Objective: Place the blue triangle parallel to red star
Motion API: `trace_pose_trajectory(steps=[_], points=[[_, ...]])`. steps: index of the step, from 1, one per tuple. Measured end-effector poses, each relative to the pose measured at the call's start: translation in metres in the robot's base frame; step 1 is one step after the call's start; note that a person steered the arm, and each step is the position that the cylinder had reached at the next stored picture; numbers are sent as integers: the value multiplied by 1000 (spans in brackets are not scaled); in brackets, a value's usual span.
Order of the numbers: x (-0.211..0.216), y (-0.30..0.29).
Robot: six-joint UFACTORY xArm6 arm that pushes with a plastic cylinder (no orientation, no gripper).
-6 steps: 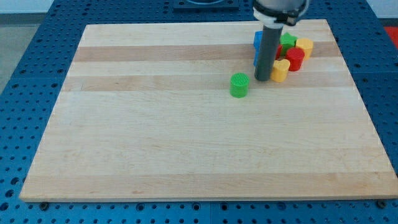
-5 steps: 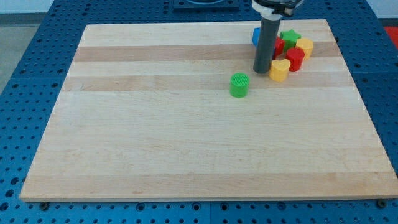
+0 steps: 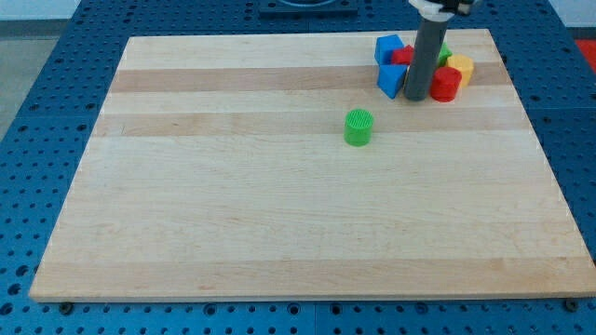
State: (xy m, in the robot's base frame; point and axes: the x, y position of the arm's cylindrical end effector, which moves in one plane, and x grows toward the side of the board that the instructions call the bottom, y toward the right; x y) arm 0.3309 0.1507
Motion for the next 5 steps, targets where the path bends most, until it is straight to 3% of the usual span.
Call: trace_pose_trajectory(steps=[2, 5], points=[[-11, -4], [-18, -83]])
